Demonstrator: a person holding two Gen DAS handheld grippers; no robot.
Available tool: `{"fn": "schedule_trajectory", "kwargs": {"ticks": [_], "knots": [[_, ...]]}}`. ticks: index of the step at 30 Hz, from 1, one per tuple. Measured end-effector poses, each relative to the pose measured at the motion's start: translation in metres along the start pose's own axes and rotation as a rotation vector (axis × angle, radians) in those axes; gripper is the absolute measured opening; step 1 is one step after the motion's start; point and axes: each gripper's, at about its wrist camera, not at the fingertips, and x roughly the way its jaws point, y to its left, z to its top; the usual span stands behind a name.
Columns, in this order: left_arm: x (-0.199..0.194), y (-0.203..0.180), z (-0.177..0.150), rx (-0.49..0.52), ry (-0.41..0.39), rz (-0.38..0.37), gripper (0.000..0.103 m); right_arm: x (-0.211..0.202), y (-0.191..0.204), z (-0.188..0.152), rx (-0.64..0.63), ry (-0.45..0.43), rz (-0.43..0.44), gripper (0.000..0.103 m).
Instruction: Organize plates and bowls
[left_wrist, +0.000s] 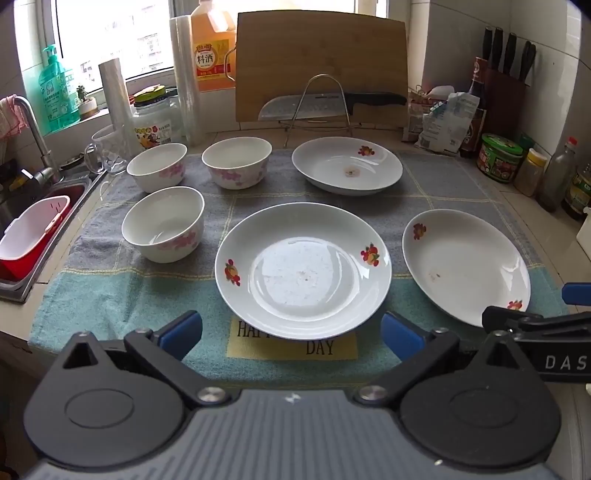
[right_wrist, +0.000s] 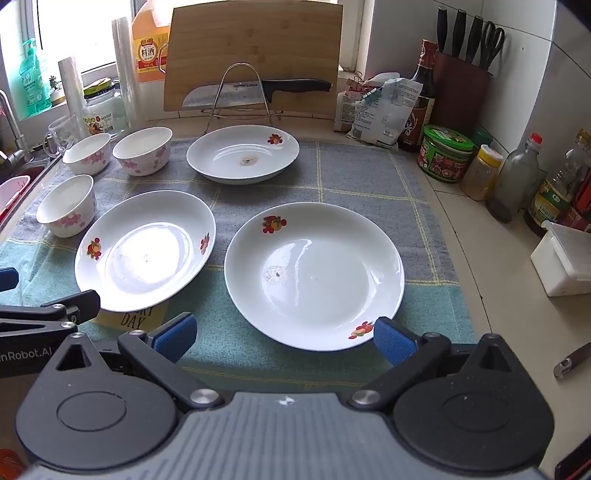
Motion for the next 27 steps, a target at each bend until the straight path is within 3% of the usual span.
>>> {"fn": "schedule_trajectory", "kwargs": {"ticks": [27], "knots": [[-0.0068, -0.0021, 0.0006, 0.038, -0.016, 0.029, 0.102, -0.0045, -0.0001, -0.0001, -0.008, -0.015, 0.006, 0.103]]}}
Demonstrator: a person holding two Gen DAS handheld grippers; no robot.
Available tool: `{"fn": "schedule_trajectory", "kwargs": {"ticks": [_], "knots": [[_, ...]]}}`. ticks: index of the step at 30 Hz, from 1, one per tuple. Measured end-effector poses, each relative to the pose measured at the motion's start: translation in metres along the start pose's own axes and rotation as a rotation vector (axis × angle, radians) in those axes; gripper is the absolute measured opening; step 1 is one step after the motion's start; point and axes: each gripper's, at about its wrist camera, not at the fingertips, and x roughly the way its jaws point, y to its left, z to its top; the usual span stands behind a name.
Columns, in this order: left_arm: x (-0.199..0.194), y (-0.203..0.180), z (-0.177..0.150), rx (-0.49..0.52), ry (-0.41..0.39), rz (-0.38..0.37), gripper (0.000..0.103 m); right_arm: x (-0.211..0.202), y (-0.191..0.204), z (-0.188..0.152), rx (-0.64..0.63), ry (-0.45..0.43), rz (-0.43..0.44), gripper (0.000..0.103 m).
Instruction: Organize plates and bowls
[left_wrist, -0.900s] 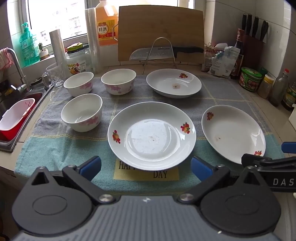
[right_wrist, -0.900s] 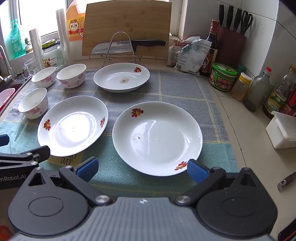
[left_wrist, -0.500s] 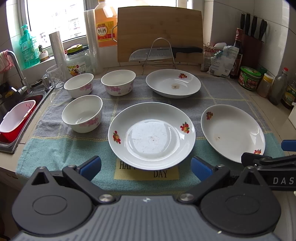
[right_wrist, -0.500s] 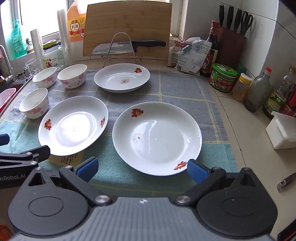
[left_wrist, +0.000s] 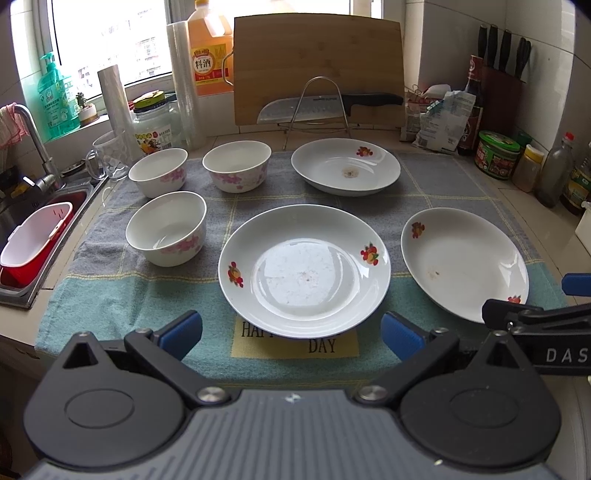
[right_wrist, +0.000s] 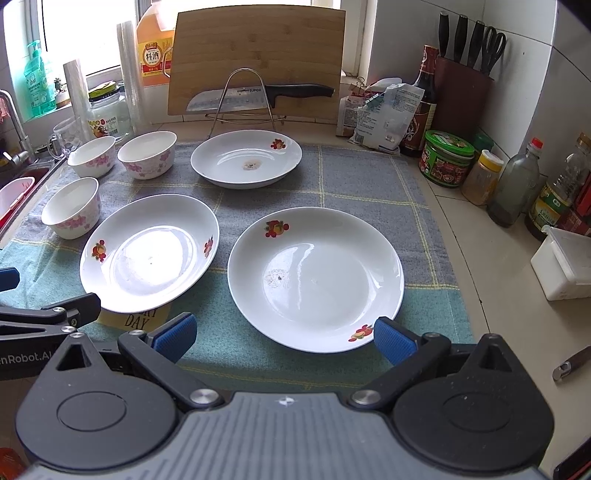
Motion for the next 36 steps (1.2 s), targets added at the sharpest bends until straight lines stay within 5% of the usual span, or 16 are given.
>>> {"fn": "schedule_trajectory", "kwargs": {"ticks": [27, 36], "knots": [[0.008, 0.006, 0.008, 0.036, -0.030, -0.070, 0.102, 0.001, 0.008, 0.001, -0.004, -0.019, -0.021, 0.103], [0.020, 0.009, 0.013, 0.088, -0.043, -0.164, 0.102, 0.001, 0.009, 0.001, -0.020, -0.084, -0.025, 0.103]]}}
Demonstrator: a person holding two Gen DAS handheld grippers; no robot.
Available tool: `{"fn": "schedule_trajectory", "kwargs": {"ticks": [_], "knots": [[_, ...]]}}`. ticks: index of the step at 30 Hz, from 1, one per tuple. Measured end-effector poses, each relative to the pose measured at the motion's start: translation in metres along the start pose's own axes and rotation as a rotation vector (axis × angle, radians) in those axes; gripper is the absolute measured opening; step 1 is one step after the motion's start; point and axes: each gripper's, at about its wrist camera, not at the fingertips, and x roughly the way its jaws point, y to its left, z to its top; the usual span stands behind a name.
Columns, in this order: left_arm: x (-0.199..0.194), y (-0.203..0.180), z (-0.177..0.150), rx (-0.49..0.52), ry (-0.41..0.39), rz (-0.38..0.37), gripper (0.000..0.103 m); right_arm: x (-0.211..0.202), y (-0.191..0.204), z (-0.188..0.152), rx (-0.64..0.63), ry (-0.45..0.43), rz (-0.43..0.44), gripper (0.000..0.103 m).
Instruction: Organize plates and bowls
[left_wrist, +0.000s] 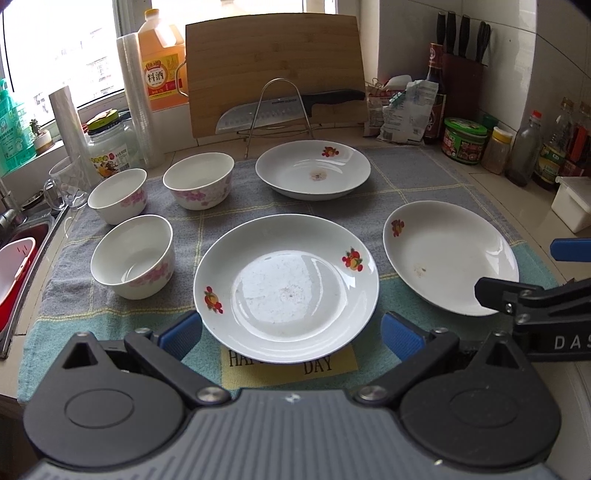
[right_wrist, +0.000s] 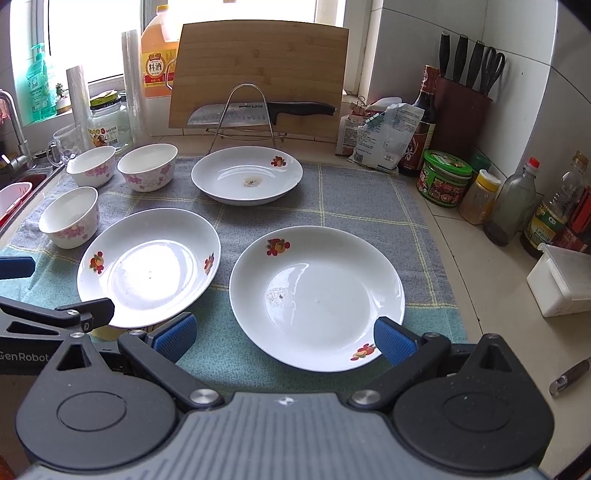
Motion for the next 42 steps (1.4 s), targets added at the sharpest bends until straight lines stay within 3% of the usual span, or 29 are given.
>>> {"fn": "schedule_trajectory", "kwargs": {"ticks": [7, 17, 29, 42], "knots": [[0.011, 0.009, 0.000, 0.042, -0.026, -0.090, 0.102, -0.001, -0.004, -0.008, -0.006, -0.054, -0.041, 0.103], [0.023, 0.016, -0.007, 0.068, 0.013, -0.169, 0.102, 0.017, -0.017, -0.045, 0.035, 0.025, -0.063, 0.103], [0.044, 0.019, -0.003, 0.015, 0.068, -0.139, 0.102, 0.071, -0.030, -0.057, 0.032, 0.088, -0.020, 0.103], [0.067, -0.016, 0.023, 0.046, 0.091, -0.138, 0.102, 0.106, -0.046, -0.045, -0.033, 0.104, 0.089, 0.103]]}}
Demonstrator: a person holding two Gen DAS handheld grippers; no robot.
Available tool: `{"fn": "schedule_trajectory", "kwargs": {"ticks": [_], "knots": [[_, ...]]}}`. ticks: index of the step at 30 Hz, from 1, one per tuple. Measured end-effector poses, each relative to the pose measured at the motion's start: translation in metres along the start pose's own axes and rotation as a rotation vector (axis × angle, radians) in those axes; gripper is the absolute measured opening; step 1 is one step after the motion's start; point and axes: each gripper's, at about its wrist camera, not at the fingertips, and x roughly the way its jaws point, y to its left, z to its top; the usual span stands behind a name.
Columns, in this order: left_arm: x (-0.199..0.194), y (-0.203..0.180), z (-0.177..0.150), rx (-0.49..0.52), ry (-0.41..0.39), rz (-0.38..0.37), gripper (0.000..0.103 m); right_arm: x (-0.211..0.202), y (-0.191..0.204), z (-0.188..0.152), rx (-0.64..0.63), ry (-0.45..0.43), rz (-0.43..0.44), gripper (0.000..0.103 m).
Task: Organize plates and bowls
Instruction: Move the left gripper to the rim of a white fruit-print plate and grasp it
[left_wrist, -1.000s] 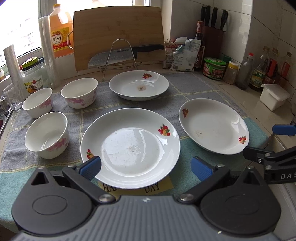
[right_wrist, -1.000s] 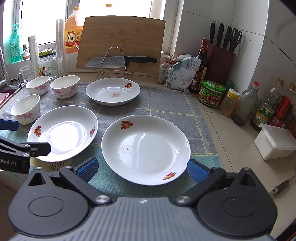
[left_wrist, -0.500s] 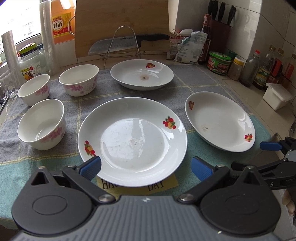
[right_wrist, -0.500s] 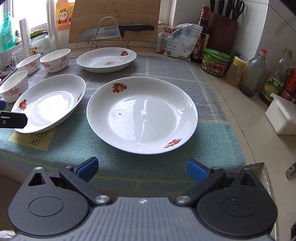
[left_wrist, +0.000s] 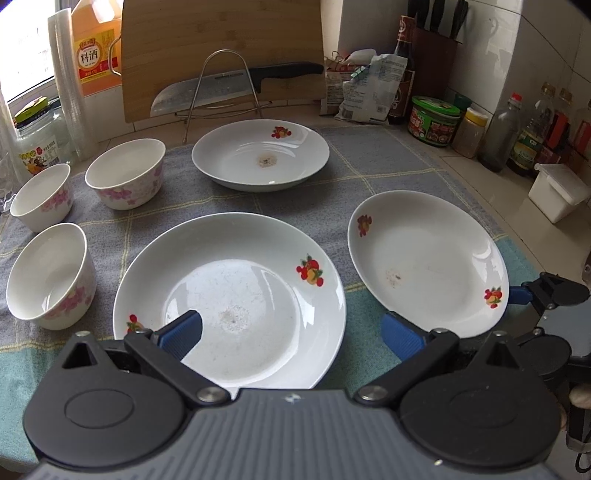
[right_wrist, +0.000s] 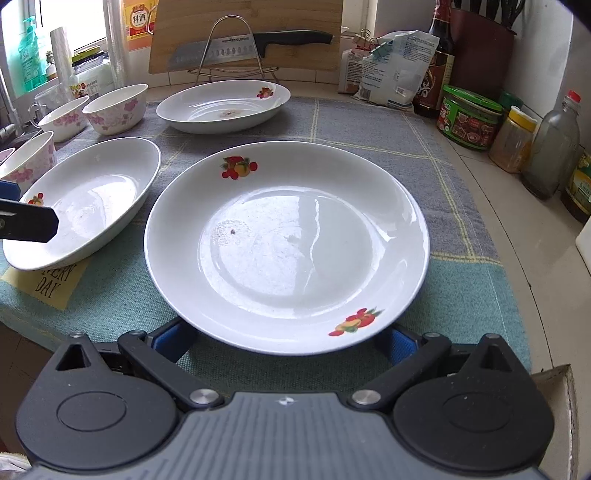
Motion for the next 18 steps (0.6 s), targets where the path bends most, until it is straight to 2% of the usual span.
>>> {"fn": "schedule_trajectory", "kwargs": {"ticks": [8, 18], "knots": [[0.019, -0.024, 0.029, 0.047, -0.023, -0.085, 0.102, -0.001, -0.012, -0.006, -0.059, -0.045, 0.055, 0.103], [0.051, -0.055, 0.081, 0.143, 0.072, -0.172, 0.102, -0.003, -0.020, -0.016, -0.119, -0.108, 0.106, 0.103]]}}
